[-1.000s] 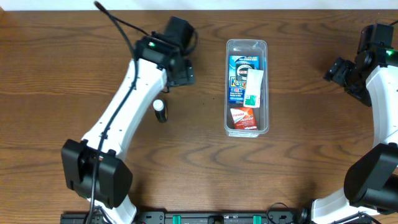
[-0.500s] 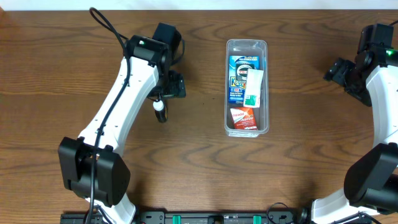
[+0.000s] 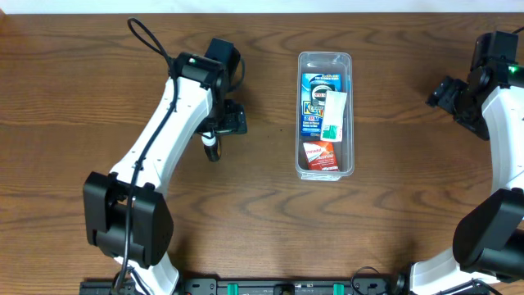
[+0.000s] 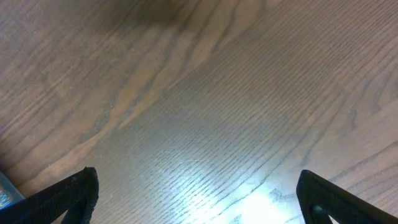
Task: Pack container
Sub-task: 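Lower the left gripper onto the white-capped bottle and grasp it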
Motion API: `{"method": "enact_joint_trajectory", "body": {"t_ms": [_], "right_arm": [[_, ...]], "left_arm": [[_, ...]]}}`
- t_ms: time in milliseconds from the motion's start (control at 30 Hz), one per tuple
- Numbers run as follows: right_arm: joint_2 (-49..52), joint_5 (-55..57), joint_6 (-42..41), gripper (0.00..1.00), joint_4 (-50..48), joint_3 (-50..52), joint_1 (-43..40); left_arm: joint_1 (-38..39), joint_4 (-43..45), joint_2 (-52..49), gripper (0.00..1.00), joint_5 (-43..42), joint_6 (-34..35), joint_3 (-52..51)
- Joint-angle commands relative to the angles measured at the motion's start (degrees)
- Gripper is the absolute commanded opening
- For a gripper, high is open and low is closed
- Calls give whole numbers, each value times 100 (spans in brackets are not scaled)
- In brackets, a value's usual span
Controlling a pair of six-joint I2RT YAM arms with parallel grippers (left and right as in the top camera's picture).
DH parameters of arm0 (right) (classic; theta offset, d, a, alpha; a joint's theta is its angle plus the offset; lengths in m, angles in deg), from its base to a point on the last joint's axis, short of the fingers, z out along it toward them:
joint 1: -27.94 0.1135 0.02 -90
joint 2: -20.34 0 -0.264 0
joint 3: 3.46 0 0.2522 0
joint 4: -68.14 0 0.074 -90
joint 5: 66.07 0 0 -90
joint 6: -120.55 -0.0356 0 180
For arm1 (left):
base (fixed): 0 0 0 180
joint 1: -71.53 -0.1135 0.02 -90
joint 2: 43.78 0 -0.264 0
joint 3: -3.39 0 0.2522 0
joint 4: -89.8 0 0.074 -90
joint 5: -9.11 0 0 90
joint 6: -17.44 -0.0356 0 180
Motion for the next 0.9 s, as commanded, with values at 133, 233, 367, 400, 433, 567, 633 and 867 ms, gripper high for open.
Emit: {"method": "enact_joint_trajectory", "body": {"t_ms": [133,233,367,400,433,567,633,867], "right_arm": [[17,20,-4,99,2,-4,-26],[17,20,-4,99,2,-4,-26],[17,20,-4,99,2,-4,-26],[17,20,-4,99,2,-4,-26],[17,20,-4,99,2,-4,-26],[17,20,-4,99,2,-4,-26],[17,20,-4,99,2,-4,-26],[17,20,-4,99,2,-4,-26]], "left_arm": [[-111,234,-188,100,-17,-79,-378],[-238,278,-195,100,-22,-79,-431],[-424,455,-195,100,-669,-605,-472],[-450,472,-195,100,-765,-693,-472],[-472,481,-195,100,-765,-706,-472],[-474,509,-195,100,-767,-844,-472],[-476,516,-212,100,-765,-844,-472],[-481,490,-529,100,-767,-841,-476]]}}
